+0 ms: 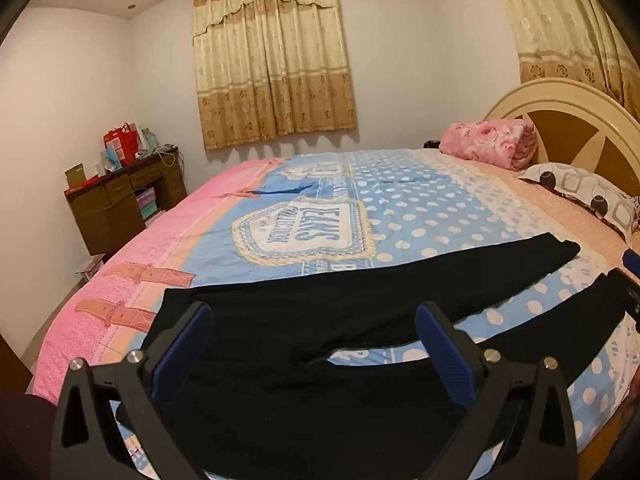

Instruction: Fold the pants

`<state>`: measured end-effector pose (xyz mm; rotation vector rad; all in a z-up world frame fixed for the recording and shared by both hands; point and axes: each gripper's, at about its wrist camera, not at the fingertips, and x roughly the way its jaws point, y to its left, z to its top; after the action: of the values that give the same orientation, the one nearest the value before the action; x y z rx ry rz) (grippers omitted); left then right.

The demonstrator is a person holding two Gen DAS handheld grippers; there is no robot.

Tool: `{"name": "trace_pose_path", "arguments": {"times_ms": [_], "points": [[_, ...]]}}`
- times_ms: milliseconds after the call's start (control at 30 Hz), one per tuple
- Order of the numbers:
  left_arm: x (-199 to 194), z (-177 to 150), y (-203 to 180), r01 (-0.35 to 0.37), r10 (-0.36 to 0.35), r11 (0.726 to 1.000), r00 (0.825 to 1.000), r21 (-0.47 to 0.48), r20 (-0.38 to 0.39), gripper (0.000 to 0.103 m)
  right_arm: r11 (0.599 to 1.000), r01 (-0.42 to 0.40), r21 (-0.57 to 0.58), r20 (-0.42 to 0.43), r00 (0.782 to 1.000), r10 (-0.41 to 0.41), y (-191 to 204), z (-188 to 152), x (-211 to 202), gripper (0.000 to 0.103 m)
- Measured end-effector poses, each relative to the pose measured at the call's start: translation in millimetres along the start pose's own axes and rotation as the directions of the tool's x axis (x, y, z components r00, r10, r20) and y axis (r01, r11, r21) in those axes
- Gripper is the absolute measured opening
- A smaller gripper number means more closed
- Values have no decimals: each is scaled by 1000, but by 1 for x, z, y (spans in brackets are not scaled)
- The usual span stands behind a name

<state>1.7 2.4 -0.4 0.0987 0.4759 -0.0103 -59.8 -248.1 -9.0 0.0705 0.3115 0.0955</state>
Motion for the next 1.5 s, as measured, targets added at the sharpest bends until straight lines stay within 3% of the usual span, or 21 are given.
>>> {"name": "trace_pose_path", "arguments": {"times_ms": [1500], "points": [[3,-4,6,-3,3,1000,1000,-4,-2,103,1000,-8,9,-7,1000,8,5,-2,1,102]]}}
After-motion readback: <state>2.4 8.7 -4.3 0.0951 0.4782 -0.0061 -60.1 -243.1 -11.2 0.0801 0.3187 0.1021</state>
